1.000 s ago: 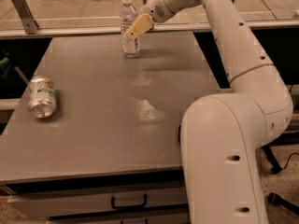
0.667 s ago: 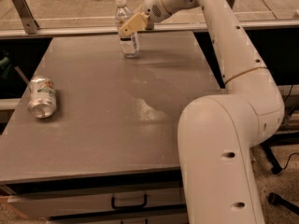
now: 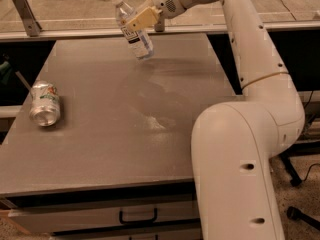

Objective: Knock blue plastic bottle over

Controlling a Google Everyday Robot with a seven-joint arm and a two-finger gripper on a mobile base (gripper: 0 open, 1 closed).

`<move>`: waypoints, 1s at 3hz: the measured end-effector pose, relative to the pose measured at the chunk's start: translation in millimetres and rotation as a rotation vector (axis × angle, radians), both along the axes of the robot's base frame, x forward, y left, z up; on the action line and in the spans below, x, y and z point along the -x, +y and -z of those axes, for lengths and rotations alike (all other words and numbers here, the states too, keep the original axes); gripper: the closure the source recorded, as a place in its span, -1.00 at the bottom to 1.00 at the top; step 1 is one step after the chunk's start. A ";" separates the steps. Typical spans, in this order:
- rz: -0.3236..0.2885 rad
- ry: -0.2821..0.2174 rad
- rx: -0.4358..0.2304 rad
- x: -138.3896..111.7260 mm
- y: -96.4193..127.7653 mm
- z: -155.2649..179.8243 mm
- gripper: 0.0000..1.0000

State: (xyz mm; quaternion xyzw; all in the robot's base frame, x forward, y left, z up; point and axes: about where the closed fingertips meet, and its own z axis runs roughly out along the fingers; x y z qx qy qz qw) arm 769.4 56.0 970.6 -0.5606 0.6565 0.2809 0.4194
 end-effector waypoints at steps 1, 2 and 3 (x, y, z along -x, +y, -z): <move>-0.058 -0.089 0.164 29.0 -17.3 -16.6 1.00; -0.083 -0.221 0.401 56.1 -43.4 -35.7 1.00; -0.112 -0.380 0.605 87.8 -60.4 -64.1 1.00</move>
Offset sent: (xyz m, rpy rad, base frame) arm -0.1335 -0.0810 0.0149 -0.7887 -0.3448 0.1186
